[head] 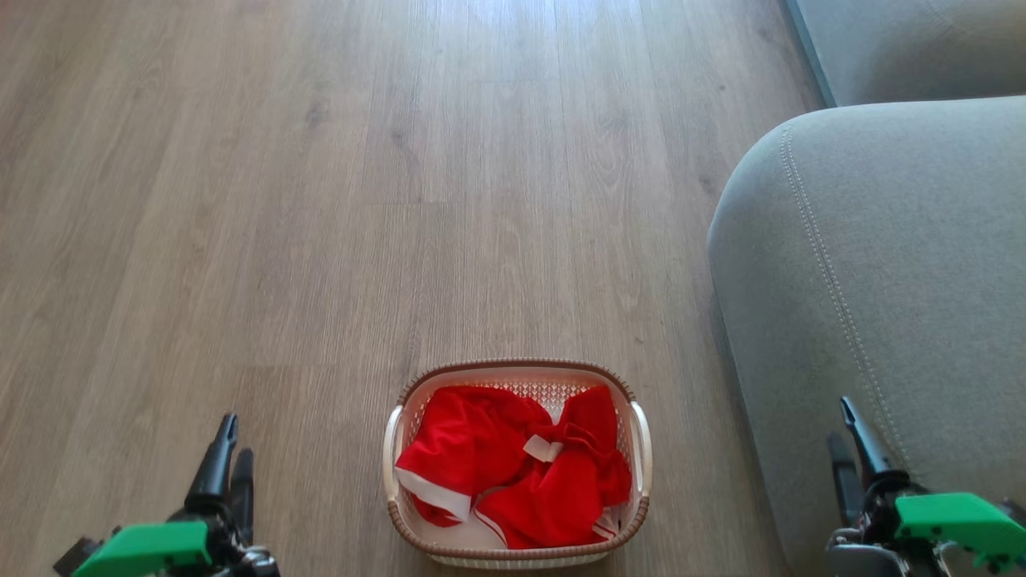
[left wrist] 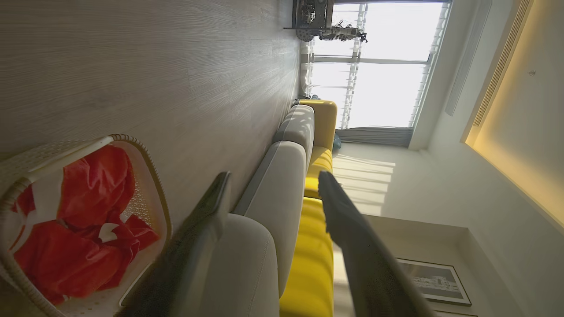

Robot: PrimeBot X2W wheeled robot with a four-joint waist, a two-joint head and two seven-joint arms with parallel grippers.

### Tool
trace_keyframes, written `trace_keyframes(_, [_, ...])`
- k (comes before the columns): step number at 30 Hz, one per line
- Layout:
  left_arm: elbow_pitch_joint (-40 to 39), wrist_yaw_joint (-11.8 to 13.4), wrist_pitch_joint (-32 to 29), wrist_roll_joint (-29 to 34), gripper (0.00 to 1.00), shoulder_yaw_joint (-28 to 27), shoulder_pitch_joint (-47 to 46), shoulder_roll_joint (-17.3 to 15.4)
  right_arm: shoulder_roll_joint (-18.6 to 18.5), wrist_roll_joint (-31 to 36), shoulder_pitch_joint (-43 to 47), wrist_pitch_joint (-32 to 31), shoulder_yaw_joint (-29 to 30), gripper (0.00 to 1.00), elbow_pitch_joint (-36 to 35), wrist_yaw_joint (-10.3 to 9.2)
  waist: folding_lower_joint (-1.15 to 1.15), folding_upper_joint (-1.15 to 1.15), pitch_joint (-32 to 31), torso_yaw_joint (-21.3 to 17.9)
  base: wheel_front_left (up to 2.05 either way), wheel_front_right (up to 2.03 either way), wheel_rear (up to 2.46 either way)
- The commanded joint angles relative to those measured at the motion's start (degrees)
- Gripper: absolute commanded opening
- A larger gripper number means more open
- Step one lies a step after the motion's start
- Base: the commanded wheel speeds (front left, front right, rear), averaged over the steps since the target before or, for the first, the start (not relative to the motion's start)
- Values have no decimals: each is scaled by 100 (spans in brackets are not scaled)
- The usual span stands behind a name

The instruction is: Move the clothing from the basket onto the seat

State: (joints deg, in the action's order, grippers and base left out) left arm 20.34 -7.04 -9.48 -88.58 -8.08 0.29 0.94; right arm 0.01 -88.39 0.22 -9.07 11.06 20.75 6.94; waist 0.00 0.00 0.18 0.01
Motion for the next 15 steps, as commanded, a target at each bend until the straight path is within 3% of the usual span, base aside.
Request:
trace_keyframes(1, [-217, -2, 43, 5, 100, 4, -209, -27, 0, 14, -183, 46, -35, 100, -221, 4, 0, 0, 0, 3, 0, 0, 0])
trace_keyframes(15, [-506, 2, 285, 145, 100, 86, -225, -68, -8, 140, -184, 322, -288, 100, -545, 9, 0, 0, 1, 14, 0, 0, 0])
